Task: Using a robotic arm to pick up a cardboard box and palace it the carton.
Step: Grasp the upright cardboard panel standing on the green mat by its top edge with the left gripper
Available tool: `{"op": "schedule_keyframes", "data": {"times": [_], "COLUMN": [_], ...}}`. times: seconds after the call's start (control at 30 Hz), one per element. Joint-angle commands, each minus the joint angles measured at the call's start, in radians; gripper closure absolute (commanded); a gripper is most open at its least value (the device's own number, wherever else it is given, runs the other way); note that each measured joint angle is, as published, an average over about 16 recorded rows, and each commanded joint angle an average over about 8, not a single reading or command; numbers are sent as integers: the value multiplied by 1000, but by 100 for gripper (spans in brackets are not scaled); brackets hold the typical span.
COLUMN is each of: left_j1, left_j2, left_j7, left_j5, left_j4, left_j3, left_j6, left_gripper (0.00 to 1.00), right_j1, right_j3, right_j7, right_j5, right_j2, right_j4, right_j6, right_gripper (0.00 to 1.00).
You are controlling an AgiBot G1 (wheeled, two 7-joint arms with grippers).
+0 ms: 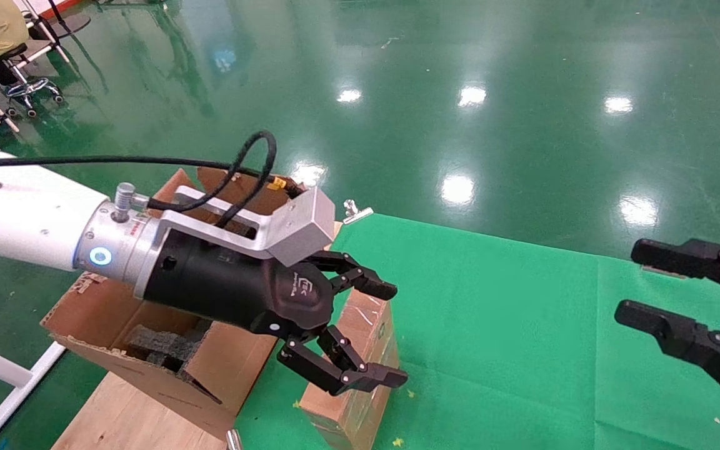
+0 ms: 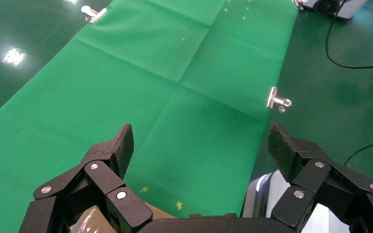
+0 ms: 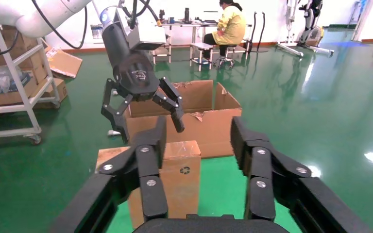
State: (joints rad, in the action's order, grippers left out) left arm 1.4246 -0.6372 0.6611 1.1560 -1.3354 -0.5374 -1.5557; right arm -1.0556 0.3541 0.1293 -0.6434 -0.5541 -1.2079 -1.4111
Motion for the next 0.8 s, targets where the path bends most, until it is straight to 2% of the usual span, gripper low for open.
{"op": "schedule_keyframes", "data": {"times": [0.03, 0.2, 0.3, 0.47, 0.8], "left_j1": [30, 26, 35, 130, 377], "left_j2": [-9, -8, -9, -35, -131], "left_j7": [39, 33, 66, 229, 585], "left_j5": [27, 22, 28, 104, 271], "left_j4": [-1, 6, 21, 48, 70], "left_j3": [-22, -22, -40, -133, -386], "left_j6": [-12, -10, -13, -26, -35], "left_gripper": [0, 0, 0, 0, 0], "right_j1": [0, 0, 0, 0, 0], "right_j3": [0, 0, 0, 0, 0], "right_j7": [0, 0, 0, 0, 0], "right_j5": [0, 0, 0, 0, 0], "right_j2": [0, 0, 0, 0, 0], "right_j4": [0, 0, 0, 0, 0], "right_j6": [0, 0, 0, 0, 0], "right_gripper": [100, 100, 100, 100, 100]}}
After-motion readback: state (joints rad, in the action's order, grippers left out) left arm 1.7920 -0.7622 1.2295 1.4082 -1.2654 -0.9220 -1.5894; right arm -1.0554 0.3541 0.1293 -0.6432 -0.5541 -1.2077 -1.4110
